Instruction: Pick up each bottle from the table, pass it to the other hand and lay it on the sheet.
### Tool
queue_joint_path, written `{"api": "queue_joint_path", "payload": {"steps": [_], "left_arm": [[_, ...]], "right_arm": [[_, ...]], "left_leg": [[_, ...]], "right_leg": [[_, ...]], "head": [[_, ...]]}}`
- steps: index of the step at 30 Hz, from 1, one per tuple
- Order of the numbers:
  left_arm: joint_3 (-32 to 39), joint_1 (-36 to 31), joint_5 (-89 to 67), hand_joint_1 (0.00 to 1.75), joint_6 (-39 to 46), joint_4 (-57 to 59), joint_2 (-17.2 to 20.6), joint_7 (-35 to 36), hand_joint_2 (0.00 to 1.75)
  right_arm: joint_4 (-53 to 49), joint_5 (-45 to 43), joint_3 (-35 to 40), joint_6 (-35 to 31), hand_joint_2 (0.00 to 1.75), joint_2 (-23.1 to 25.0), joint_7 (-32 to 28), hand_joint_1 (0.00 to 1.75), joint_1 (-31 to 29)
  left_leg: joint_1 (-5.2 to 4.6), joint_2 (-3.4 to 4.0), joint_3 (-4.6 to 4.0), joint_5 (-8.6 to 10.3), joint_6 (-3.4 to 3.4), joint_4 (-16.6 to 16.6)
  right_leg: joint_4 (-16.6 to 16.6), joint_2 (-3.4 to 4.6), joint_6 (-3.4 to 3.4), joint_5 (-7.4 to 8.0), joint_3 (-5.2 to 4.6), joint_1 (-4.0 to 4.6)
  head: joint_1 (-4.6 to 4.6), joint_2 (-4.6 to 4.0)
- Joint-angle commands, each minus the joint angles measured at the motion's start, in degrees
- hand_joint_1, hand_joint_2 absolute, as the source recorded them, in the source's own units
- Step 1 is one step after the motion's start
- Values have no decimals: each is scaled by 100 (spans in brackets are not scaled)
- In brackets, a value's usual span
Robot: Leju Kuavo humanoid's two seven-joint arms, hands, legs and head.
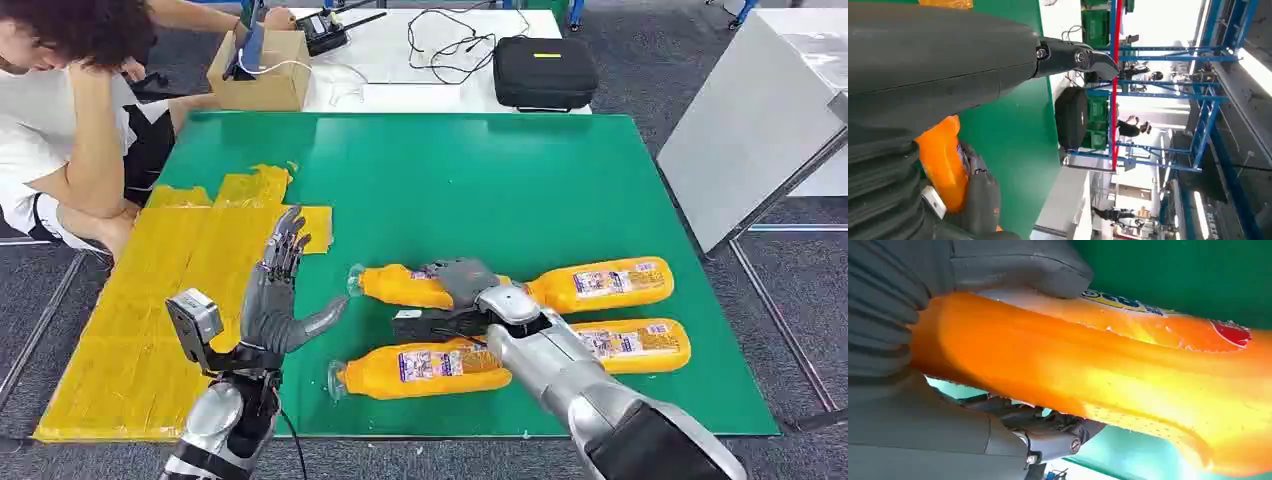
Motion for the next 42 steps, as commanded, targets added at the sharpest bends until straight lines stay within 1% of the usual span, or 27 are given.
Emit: {"api": "queue_joint_path", "payload": {"steps": [1, 10, 11, 13, 15, 16, 17, 18, 19, 20, 21, 22, 23, 25, 27, 28, 29, 30, 32, 33, 34, 36, 37, 38, 39, 40, 42], "left_arm": [[-59, -213, 42, 0, -31, 390, -20, 32, 175], [-51, -209, 42, 0, -33, 386, -18, 32, 175], [-51, -209, 42, 0, -33, 386, -18, 32, 175], [-51, -209, 42, 0, -33, 386, -18, 32, 175], [-49, -209, 42, 0, -33, 381, -21, 32, 175], [-48, -205, 42, 0, -33, 373, -22, 32, 175], [-47, -202, 42, 0, -31, 368, -23, 32, 175], [-44, -199, 42, 0, -31, 351, -21, 32, 175], [-41, -196, 42, 0, -32, 343, -20, 32, 175], [-30, -187, 42, 0, -36, 321, -20, 32, 175], [-20, -173, 39, 0, -36, 296, -23, 32, 175], [9, -126, 10, 0, -31, 232, -25, 41, 175], [20, -82, -25, 0, -28, 169, -20, 57, 175], [35, 33, -176, 0, -11, 19, -6, 105, 175], [47, 116, -288, 0, 2, -83, -10, 119, 175], [20, 164, -426, 0, 22, -146, 17, 122, 175], [-11, 198, -490, 0, -3, -166, 33, 150, 175], [-54, 210, -529, 0, -38, -154, 50, 179, 175], [-122, 250, -581, 0, -54, -134, 62, 188, 175], [-139, 261, -592, 0, -54, -120, 57, 184, 175], [-172, 279, -639, 0, -38, -113, 60, 162, 175], [-187, 294, -669, 0, -27, -68, 63, 179, 175], [-190, 304, -669, 0, -33, -22, 53, 198, 175], [-192, 305, -669, 0, -37, 7, 51, 205, 175], [-193, 310, -667, 0, -38, 41, 52, 210, 175], [-191, 315, -674, 0, -37, 64, 55, 206, 175], [-188, 321, -674, 0, -37, 69, 62, 206, 175]], "right_arm": [[520, 13, 199, 25, 175, -106, 72, 141, -86], [522, 7, 174, -5, 175, -136, 89, 143, -79], [522, 7, 174, -5, 175, -136, 89, 143, -79], [522, 7, 174, -5, 175, -136, 89, 143, -79], [513, -22, 127, -46, 175, -141, 120, 143, -66], [516, -12, 116, -76, 175, -164, 142, 147, -57], [514, 5, 125, -105, 175, -182, 156, 148, -51], [514, 28, 119, -167, 175, -206, 178, 147, -32], [509, 41, 104, -231, 175, -218, 188, 150, -21], [460, 61, 36, -480, 175, -232, 228, 166, 9], [433, 55, -27, -654, 175, -232, 249, 175, 27], [283, 20, -212, -1264, 175, -238, 225, 175, 89], [186, -17, -345, -1545, 175, -229, 212, 175, 120], [-417, -249, -892, -2564, 175, -220, -2, 175, 327], [-1306, -267, -1253, -2884, 175, -284, -97, 175, 631], [-2424, -584, -1625, -3186, 175, -358, -442, 175, 1061], [-3458, -500, -1813, -3013, 175, -481, -304, 175, 1454], [-4008, -507, -1934, -2973, 175, -530, -261, 175, 1678], [-4649, -605, -2128, -2899, 175, -576, -326, 175, 1992], [-4791, -609, -2193, -2902, 175, -585, -353, 175, 2077], [-4973, -579, -2298, -3027, 175, -582, -455, 175, 2197], [-5144, -630, -2386, -3115, 175, -560, -589, 175, 2313], [-5260, -614, -2437, -3239, 175, -539, -665, 175, 2393], [-5324, -640, -2468, -3266, 175, -515, -705, 175, 2444], [-5430, -749, -2488, -3289, 175, -494, -802, 175, 2515], [-5503, -809, -2494, -3288, 175, -484, -841, 175, 2568], [-5505, -809, -2486, -3289, 175, -478, -841, 175, 2582]], "left_leg": [[0, -5, 26, -6, -5, -3], [0, -4, 34, -6, -5, -3], [-1, -5, 18, 0, -2, -4], [-1, -4, 32, -5, -4, -3], [1, -5, 29, -3, -4, -4], [0, -5, 24, -2, -3, -3], [-1, -6, 36, -6, -5, -4], [0, -8, 33, -4, -4, -4], [1, -8, 24, -1, -3, -3], [0, -8, 35, -5, -5, -3], [0, -9, 30, -3, -4, -4], [0, -8, 26, -1, -3, -4], [0, -8, 32, -4, -4, -4], [0, 0, 24, -3, -3, -3], [-1, 4, 21, -7, -3, 1], [-1, 12, 26, -15, -4, 6], [-2, 18, 14, -12, -4, 4], [0, 30, 27, -24, -7, 6], [1, 2, 11, -7, -4, 0], [0, -5, 22, -14, -6, 2], [0, -26, 12, -8, -5, 2], [0, -39, 3, -7, -3, 1], [-1, -32, 15, -16, -4, 6], [-1, -31, -5, -4, -2, -2], [-2, -23, 15, -16, -4, 4], [-1, -26, -3, -6, -3, -2], [-2, -20, 13, -15, -5, 2]], "right_leg": [[-5, -20, 0, -12, 34, 2], [-7, -19, 0, -12, 42, 2], [-5, -11, 1, -4, 22, 0], [-6, -18, 1, -10, 39, 1], [-8, -16, 0, -7, 36, 3], [-5, -13, 0, -6, 29, 1], [-7, -20, 0, -12, 43, 2], [-7, -20, 1, -10, 40, 2], [-6, -15, 0, -5, 28, 2], [-7, -21, 0, -11, 42, 2], [-7, -20, 1, -9, 37, 2], [-8, -16, 1, -6, 31, 1], [-9, -20, 1, -9, 40, 2], [-6, -8, 1, -5, 28, 1], [-2, -5, 1, -8, 25, 1], [3, 0, 1, -14, 31, 2], [3, 9, 0, -9, 18, 1], [2, 13, 0, -16, 32, 4], [-3, -12, 3, -7, 18, 4], [0, -23, 2, -18, 32, 4], [-1, -32, 2, -18, 25, 3], [-1, -35, 3, -16, 19, 0], [2, -34, 3, -25, 32, 1], [-2, -27, 2, -11, 9, -1], [0, -27, 3, -22, 30, 0], [-2, -24, 2, -11, 8, 0], [-1, -25, 2, -20, 25, 0]], "head": [[0, 0], [0, 0], [0, 0], [0, 0], [0, 0], [0, 0], [0, 0], [0, 0], [0, 0], [0, 0], [0, 0], [0, 0], [0, 0], [0, 0], [2, 0], [2, 0], [2, 0], [0, 0], [0, 0], [-2, 0], [2, 0], [0, 0], [0, 0], [0, 0], [-2, 0], [2, 0], [2, 0]]}}
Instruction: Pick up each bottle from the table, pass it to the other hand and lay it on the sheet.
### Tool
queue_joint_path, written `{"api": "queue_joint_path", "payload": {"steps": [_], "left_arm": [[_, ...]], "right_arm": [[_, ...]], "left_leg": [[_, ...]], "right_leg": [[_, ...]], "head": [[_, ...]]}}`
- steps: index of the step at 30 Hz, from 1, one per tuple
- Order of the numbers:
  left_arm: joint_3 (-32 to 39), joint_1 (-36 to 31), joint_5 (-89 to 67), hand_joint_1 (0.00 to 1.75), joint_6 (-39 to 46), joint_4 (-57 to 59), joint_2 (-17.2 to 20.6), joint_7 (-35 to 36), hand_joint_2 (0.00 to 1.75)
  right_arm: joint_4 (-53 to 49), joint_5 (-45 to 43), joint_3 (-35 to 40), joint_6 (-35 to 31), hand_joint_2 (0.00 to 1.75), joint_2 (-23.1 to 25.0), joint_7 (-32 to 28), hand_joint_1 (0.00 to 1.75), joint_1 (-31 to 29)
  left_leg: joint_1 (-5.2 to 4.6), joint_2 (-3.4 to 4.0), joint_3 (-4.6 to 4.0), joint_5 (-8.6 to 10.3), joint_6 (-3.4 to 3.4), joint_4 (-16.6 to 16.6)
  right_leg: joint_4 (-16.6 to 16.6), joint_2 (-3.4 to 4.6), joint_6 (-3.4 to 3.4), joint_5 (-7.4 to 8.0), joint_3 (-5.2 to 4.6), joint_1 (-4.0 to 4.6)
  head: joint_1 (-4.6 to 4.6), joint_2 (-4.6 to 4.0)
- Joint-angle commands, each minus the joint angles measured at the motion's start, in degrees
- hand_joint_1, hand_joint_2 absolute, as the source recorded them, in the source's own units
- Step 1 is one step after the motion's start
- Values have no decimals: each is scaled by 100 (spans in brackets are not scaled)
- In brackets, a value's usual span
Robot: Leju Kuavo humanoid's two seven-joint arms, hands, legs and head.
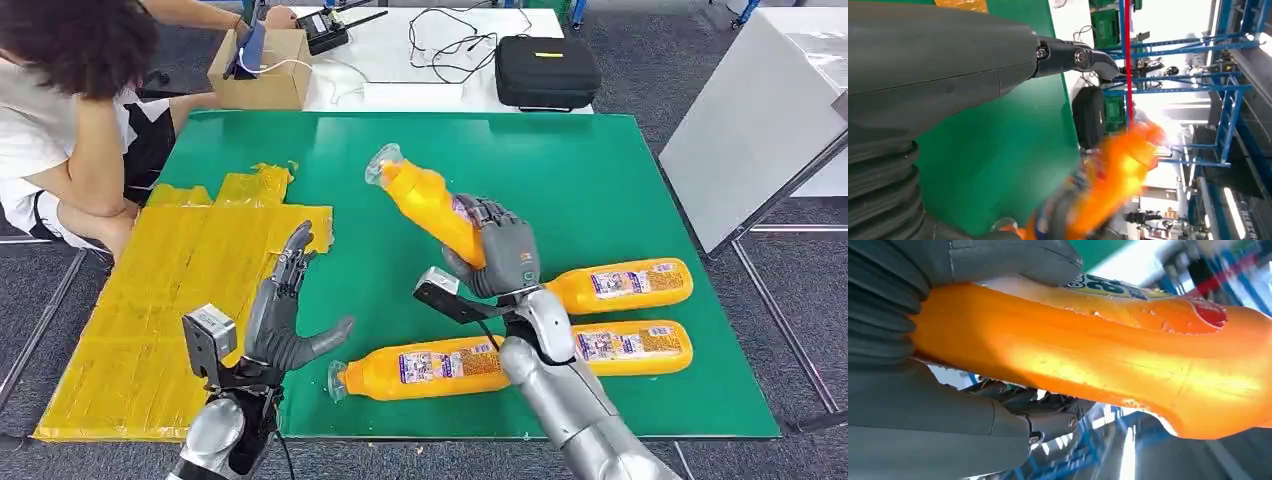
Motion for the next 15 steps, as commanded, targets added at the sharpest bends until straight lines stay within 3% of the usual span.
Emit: {"api": "queue_joint_path", "payload": {"steps": [1, 8, 15], "left_arm": [[-177, -37, -9, 0, 0, 266, 62, 44, 175], [-182, 37, 90, 0, -104, 392, 104, 184, 175], [-219, -35, 172, 0, -209, 482, 146, 262, 175]], "right_arm": [[-1275, -194, -484, -136, 175, -80, -227, 175, 522], [-1612, -1083, -140, 428, 175, -41, -729, 175, 932], [-930, -1501, 617, 923, 175, 130, -1145, 175, 1161]], "left_leg": [[-2, 5, 23, -10, -4, 2], [-2, 6, 22, -7, -4, -4], [0, 14, 20, -6, -5, -7]], "right_leg": [[-1, -9, 1, -13, 28, 0], [-6, -3, 1, -7, 24, 0], [-8, 6, -1, -3, 20, 2]], "head": [[0, 0], [0, 0], [0, 0]]}}
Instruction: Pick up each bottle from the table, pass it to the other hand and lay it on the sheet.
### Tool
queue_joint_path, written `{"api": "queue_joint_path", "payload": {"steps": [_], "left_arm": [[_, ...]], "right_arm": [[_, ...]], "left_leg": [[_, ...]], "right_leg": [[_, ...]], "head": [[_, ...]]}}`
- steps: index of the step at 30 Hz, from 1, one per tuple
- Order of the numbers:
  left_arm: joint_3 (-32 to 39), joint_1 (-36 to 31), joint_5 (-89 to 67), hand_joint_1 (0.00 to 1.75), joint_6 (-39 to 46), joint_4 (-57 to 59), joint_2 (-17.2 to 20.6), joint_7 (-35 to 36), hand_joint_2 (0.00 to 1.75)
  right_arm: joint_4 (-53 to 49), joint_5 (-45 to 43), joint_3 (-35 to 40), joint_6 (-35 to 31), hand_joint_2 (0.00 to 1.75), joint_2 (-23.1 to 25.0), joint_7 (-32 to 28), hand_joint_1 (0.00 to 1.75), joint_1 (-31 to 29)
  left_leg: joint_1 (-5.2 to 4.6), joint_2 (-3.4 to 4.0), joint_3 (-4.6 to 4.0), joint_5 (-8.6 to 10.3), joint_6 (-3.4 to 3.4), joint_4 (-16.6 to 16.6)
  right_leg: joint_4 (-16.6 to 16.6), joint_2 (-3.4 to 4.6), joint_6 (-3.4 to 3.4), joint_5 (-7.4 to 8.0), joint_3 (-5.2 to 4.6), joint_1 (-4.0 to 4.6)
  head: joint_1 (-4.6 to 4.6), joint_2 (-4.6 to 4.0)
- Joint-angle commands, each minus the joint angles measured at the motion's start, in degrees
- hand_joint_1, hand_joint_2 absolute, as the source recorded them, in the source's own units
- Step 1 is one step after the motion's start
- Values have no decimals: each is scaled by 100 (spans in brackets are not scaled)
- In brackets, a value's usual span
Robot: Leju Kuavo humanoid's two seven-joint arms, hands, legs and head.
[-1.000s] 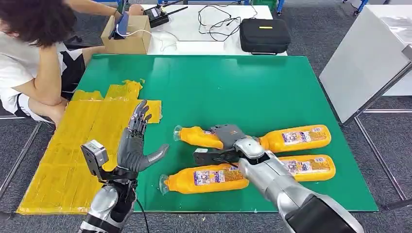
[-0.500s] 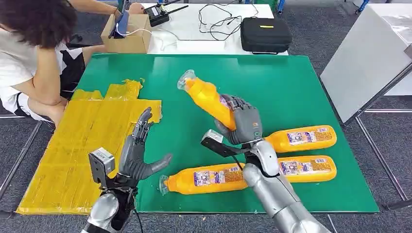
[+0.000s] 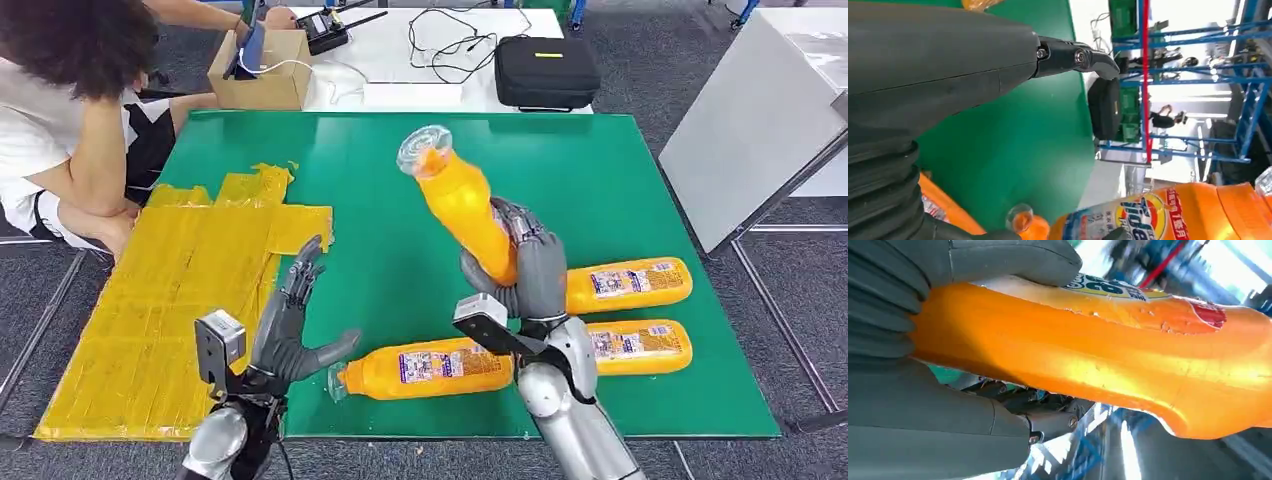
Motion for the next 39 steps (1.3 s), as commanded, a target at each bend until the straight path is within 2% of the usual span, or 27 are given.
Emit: {"api": "queue_joint_path", "payload": {"steps": [1, 6, 10, 13, 16, 18, 19, 21, 23, 24, 33, 39], "left_arm": [[-159, -168, 70, 0, -79, 408, 148, 59, 175], [-187, -199, 239, 0, -174, 479, 148, 111, 175], [-186, -200, 252, 0, -178, 476, 148, 111, 175], [-178, -206, 383, 0, -246, 431, 157, 117, 175], [-196, -237, 435, 0, -282, 394, 172, 127, 175], [-204, -263, 556, 0, -358, 443, 165, 192, 175], [-215, -278, 715, 0, -483, 497, 161, 240, 175], [-219, -294, 1069, 0, -776, 577, 155, 338, 175], [-204, -338, 2249, 0, -1712, 795, 168, 796, 175], [-219, -367, 2482, 0, -1857, 911, 193, 907, 175], [-235, -424, 2809, 0, -1943, 1112, 154, 1059, 175], [-301, -485, 2928, 0, -1940, 1219, 140, 1074, 175]], "right_arm": [[650, -282, 883, 306, 175, 149, -302, 175, 190], [1328, -334, 1118, 490, 175, 251, -290, 175, 21], [1351, -329, 1133, 487, 175, 257, -297, 175, 24], [1386, -281, 1202, 496, 175, 265, -291, 175, 9], [1549, -10, 1339, 284, 175, 312, -256, 175, -36], [1655, -64, 1404, 289, 175, 347, -260, 175, -79], [1702, -21, 1474, 236, 175, 353, -270, 175, -112], [1738, 5, 1540, 193, 175, 354, -266, 175, -146], [1774, -30, 1648, 213, 175, 358, -313, 175, -207], [1788, -41, 1706, 227, 175, 364, -339, 175, -240], [1706, 24, 1867, 158, 175, 362, -353, 175, -251], [1992, 53, 1994, 201, 175, 450, -239, 175, -435]], "left_leg": [[2, 24, 40, -15, -8, -6], [2, 17, 19, -6, -7, -7], [1, 24, 35, -13, -8, -7], [-1, 10, 16, -5, -5, -7], [0, 24, 36, -15, -9, -5], [-1, 15, 16, -6, -7, -6], [0, 26, 36, -15, -11, -4], [0, 17, 19, -7, -8, -6], [0, 21, 28, -9, -9, -6], [1, 19, 25, -8, -8, -7], [0, 14, 17, -6, -6, -6], [0, 22, 27, -11, -9, -3]], "right_leg": [[-10, 9, -3, -11, 39, 4], [-8, 7, -2, -3, 16, 2], [-9, 7, -2, -10, 33, 3], [-6, 1, -1, -5, 14, -1], [-7, 8, -3, -12, 35, 2], [-5, 6, -3, -4, 14, 0], [-5, 10, -4, -12, 34, 3], [-6, 6, -3, -5, 18, 2], [-6, 7, -3, -7, 25, 1], [-8, 7, -3, -5, 22, 1], [-5, 3, -2, -5, 15, 1], [-3, 6, -2, -9, 25, 1]], "head": [[0, 0], [0, 0], [2, 0], [2, 0], [0, 0], [0, 0], [2, 0], [0, 0], [2, 0], [0, 0], [0, 0], [2, 0]]}}
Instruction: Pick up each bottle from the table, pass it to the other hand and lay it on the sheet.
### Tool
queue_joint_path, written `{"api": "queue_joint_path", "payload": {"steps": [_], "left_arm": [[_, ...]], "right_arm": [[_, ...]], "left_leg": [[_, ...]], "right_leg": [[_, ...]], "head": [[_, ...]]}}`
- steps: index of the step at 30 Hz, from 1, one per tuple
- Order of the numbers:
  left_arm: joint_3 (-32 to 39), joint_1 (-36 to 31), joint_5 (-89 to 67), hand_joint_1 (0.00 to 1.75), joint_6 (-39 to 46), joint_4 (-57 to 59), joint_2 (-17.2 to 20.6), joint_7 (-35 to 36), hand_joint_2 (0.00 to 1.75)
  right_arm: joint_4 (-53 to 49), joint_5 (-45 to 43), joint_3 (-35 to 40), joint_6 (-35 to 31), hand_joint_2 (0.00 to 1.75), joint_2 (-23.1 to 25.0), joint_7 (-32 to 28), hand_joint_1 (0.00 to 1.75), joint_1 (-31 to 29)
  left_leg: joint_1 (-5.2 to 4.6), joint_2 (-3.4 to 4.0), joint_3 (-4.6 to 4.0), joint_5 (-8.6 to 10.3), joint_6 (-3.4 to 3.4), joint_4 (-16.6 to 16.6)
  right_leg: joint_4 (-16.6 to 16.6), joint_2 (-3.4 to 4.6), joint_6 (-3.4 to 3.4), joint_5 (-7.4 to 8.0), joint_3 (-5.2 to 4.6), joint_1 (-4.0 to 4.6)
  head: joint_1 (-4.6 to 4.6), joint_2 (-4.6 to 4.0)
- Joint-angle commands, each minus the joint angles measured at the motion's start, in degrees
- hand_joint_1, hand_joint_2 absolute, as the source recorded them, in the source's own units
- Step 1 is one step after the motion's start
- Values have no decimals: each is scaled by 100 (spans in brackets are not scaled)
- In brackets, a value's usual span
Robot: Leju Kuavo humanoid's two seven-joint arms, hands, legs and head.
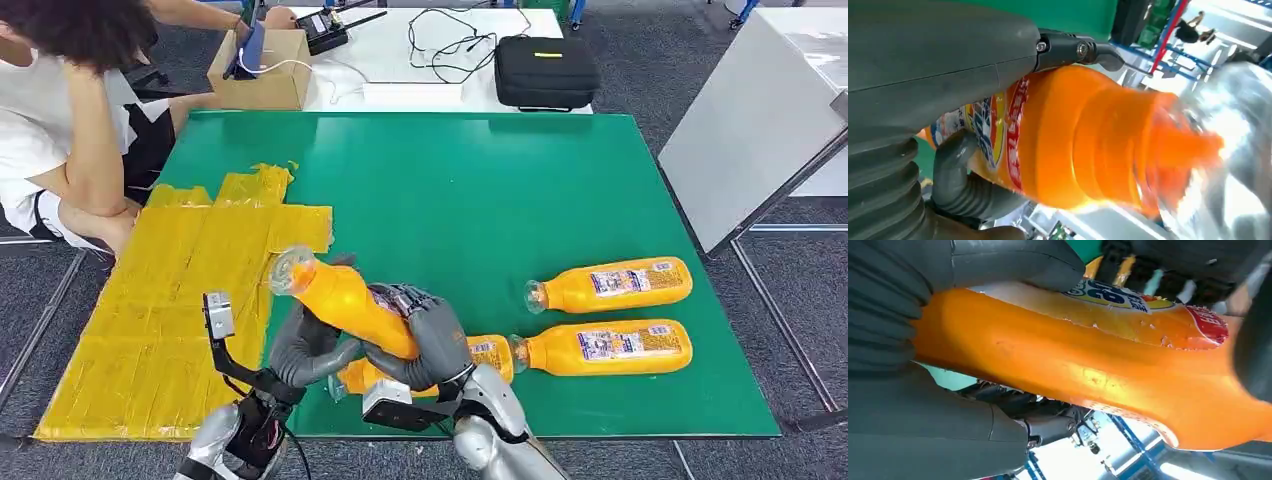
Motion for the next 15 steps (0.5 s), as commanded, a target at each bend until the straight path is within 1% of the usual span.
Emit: {"api": "queue_joint_path", "payload": {"steps": [1, 3, 6, 7, 8, 9, 12, 13, 15], "left_arm": [[-216, -284, 120, 0, 11, 577, 91, 51, 175], [-203, -281, 72, 0, 125, 547, 86, 33, 175], [-138, -271, 77, 0, 279, 519, 41, 3, 175], [-90, -263, 28, 0, 433, 491, 12, -41, 175], [-83, -262, 13, 0, 471, 456, 15, -48, 175], [-83, -262, 13, 0, 471, 456, 15, -48, 175], [-83, -262, 13, 0, 471, 456, 15, -48, 175], [-83, -262, 13, 0, 471, 456, 15, -48, 175], [-83, -262, 13, 0, 471, 456, 15, -48, 175]], "right_arm": [[708, 46, 451, 11, 175, 54, 137, 175, -492], [795, 67, 505, 13, 175, 67, 151, 175, -527], [905, 211, 656, -10, 175, 70, 186, 175, -575], [947, 322, 732, -42, 175, 67, 228, 175, -601], [978, 360, 775, -55, 175, 80, 253, 175, -597], [978, 360, 775, -55, 175, 80, 253, 175, -597], [978, 360, 775, -55, 175, 80, 253, 175, -597], [978, 360, 775, -55, 175, 80, 253, 175, -597], [978, 360, 775, -55, 175, 80, 253, 175, -597]], "left_leg": [[-1, 20, 36, -13, -7, -1], [-1, 14, 24, -7, -5, -2], [0, 41, 64, -29, -13, 5], [0, 24, 32, -12, -6, -2], [-1, 22, 39, -14, -6, -3], [0, 13, 20, -6, -4, -3], [0, 19, 33, -14, -6, -1], [-1, 10, 20, -6, -4, -3], [2, 12, 27, -10, -5, -1]], "right_leg": [[-3, 4, -1, -11, 36, 2], [-4, 4, -1, -6, 23, 1], [-1, 15, -3, -23, 63, 5], [-5, 10, -1, -8, 31, 2], [-5, 6, 0, -11, 39, 1], [-5, 4, 0, -4, 19, 1], [-5, 5, 0, -11, 33, 2], [-4, 1, 0, -6, 20, 0], [-5, 0, 0, -9, 29, 3]], "head": [[0, 0], [2, 0], [0, 0], [2, 0], [0, 0], [0, 0], [0, 0], [0, 0], [2, 0]]}}
